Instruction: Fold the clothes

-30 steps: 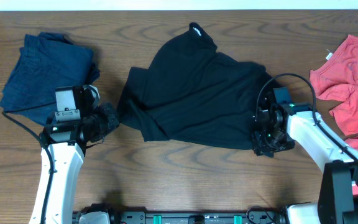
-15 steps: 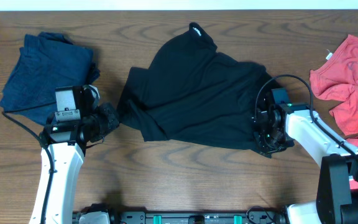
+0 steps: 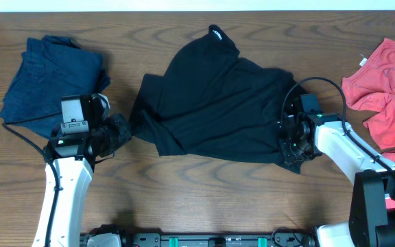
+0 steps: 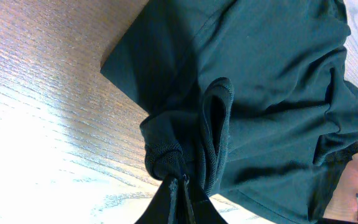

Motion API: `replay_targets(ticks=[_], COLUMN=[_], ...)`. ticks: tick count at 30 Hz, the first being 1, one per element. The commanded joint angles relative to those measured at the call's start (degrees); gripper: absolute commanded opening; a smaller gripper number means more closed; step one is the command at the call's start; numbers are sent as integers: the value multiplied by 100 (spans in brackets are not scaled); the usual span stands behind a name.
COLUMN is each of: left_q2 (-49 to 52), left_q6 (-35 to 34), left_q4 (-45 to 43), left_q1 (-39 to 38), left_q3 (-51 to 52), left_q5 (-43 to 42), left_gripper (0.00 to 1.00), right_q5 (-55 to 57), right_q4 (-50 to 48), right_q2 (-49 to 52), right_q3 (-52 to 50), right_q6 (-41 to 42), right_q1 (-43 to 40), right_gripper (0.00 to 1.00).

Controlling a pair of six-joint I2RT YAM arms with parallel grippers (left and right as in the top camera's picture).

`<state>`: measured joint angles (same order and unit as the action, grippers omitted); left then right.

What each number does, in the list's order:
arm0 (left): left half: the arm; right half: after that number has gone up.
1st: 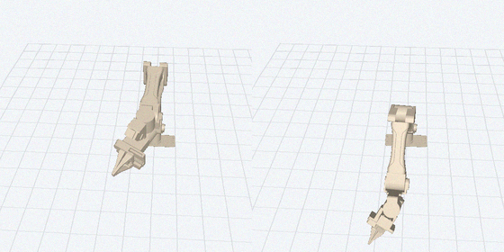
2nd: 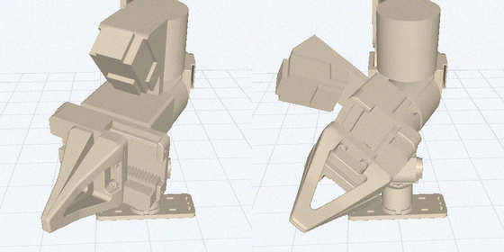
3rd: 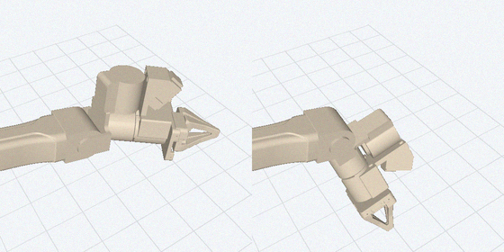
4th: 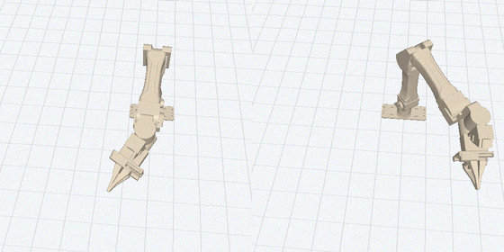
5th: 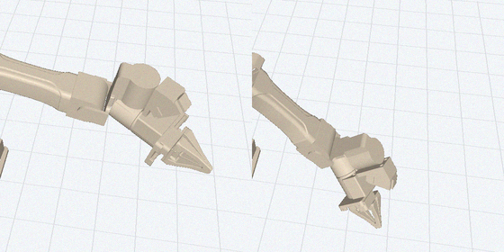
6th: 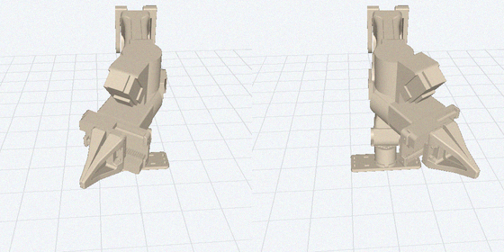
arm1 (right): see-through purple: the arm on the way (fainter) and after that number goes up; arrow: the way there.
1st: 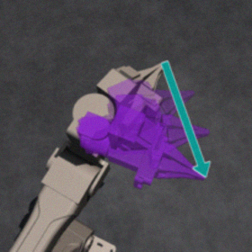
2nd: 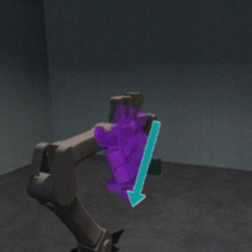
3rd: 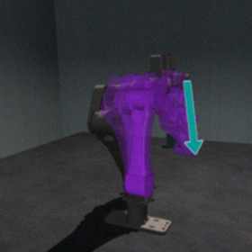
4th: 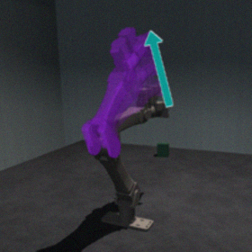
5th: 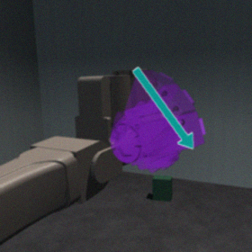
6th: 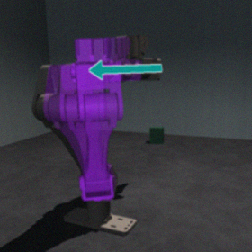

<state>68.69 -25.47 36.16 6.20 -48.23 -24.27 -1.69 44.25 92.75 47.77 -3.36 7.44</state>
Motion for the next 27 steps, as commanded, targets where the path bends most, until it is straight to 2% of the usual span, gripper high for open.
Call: replay_targets(ticks=[1, 8, 13, 18, 22, 27], left_q2=[15, 15, 15, -94, -446, -1270], left_q6=[35, 33, 35, 216, 431, 531], left_q4=[20, 22, 24, 13, 13, -208], left_q1=[-17, -17, -17, -17, -15, -13], left_q3=[37, 37, 37, 28, -66, -402], left_q5=[-39, -37, -48, -636, -1047, -1163], left_gripper=[6, 6, 6, 6, 6, 6], right_q5=[-48, -46, -2, -116, -570, -621], right_q4=[-13, 2, 63, 407, 684, 1034], right_q2=[26, 26, 13, -208, -730, -1749], right_q3=[-33, -33, -13, 284, 789, 1646], right_q6=[76, 79, 485, 1012, 1014, 994], right_q1=[68, 68, 66, 37, -79, -212], right_gripper=[22, 1, 1, 1, 1, 1])
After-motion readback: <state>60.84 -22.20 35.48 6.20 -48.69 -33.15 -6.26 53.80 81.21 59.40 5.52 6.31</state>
